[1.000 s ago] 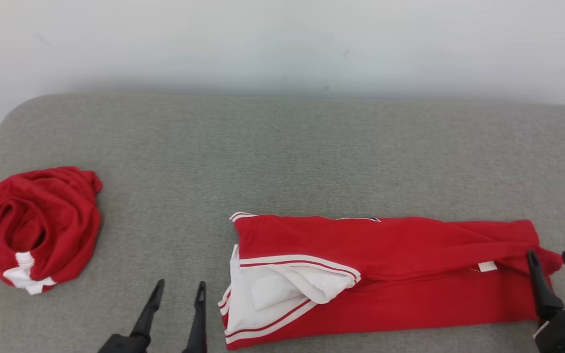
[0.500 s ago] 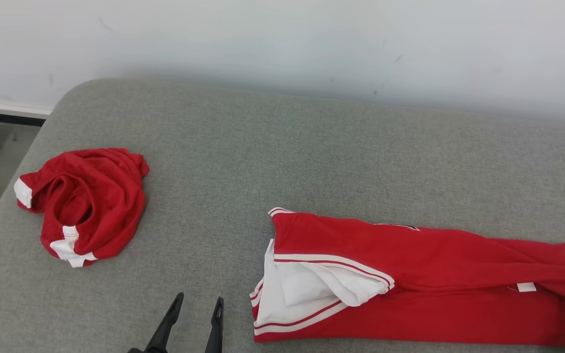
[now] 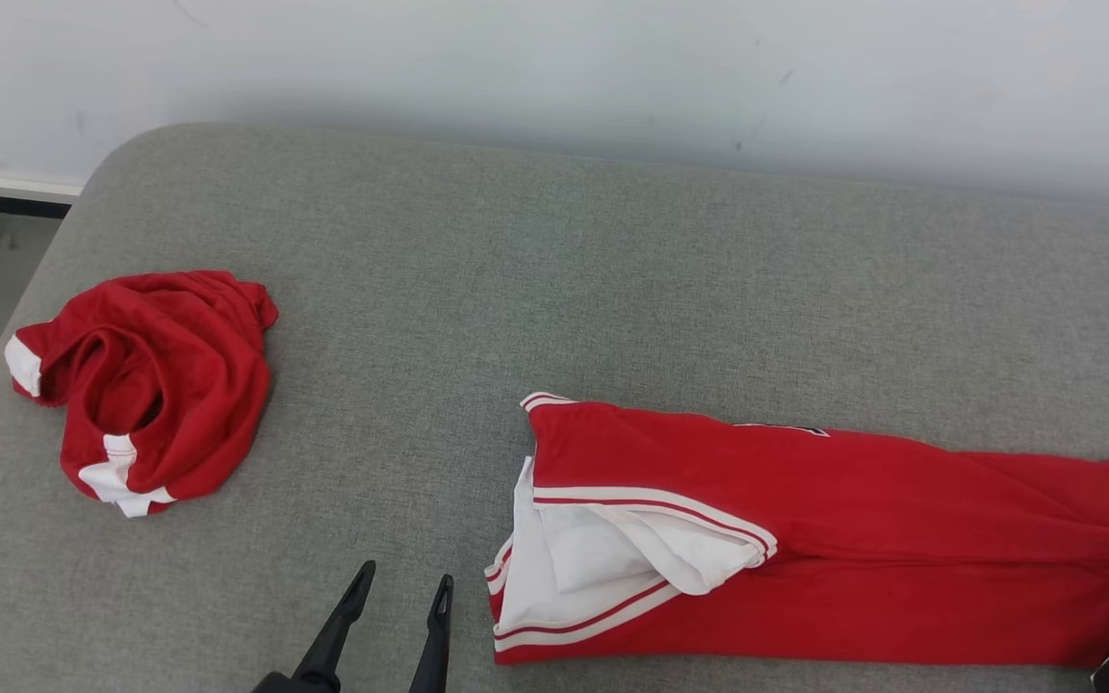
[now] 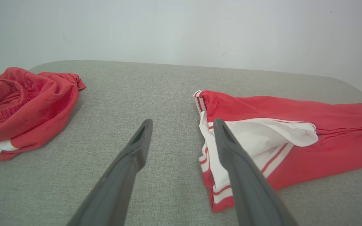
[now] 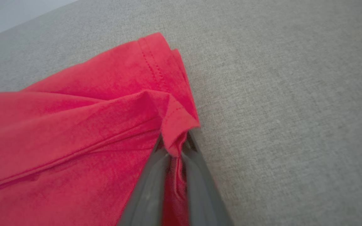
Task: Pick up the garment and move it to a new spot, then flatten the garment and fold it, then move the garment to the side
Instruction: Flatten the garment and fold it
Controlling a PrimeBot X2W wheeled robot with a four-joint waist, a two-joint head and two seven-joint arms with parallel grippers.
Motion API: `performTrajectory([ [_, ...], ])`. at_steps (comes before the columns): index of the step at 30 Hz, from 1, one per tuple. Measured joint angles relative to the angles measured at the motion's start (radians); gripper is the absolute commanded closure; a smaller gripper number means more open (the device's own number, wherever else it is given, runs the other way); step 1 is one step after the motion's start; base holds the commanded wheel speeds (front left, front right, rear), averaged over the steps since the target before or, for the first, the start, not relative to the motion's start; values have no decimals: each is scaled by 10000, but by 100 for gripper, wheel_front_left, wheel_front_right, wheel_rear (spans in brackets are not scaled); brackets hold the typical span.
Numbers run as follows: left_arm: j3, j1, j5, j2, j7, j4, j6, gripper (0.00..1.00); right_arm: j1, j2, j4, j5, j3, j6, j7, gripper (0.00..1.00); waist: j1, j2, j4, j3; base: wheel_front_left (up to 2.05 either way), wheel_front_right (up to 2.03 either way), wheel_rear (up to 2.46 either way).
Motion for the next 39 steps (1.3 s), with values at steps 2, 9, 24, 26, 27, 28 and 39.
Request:
performTrajectory([
  [2,12,-15,12,-48,0,-4,0,0,-38,-6,13,90,174,2,-6,100,0,0,-12,21,0,0,0],
  [9,163,-16,100,-174,0,-10,38,0,-120,-451,-35,301,399,12,-393,100,0,1,-193,41,0,0,0],
  [24,280,-10,257,-265,0,119,-115,0,-498,-2194,-1632,182,376,0,247,100,1,1,-760,102,0,0,0],
  [26,282,-16,251,-299,0,176,-115,0,-326,-2173,-2458,311,621,0,447,100,1,1,-785,78,0,0,0],
  [27,295,-25,240,-320,0,196,-115,0,-182,-2157,-2901,393,715,0,552,100,1,1,-792,63,0,0,0],
  [28,307,-34,224,-334,0,207,-115,0,-21,-2134,-3350,477,821,0,681,100,0,1,-797,49,0,0,0],
  [39,328,-106,186,-485,0,374,-251,0,1035,-1256,-8107,1143,1691,-2,2449,100,0,1,-652,54,0,0,0],
])
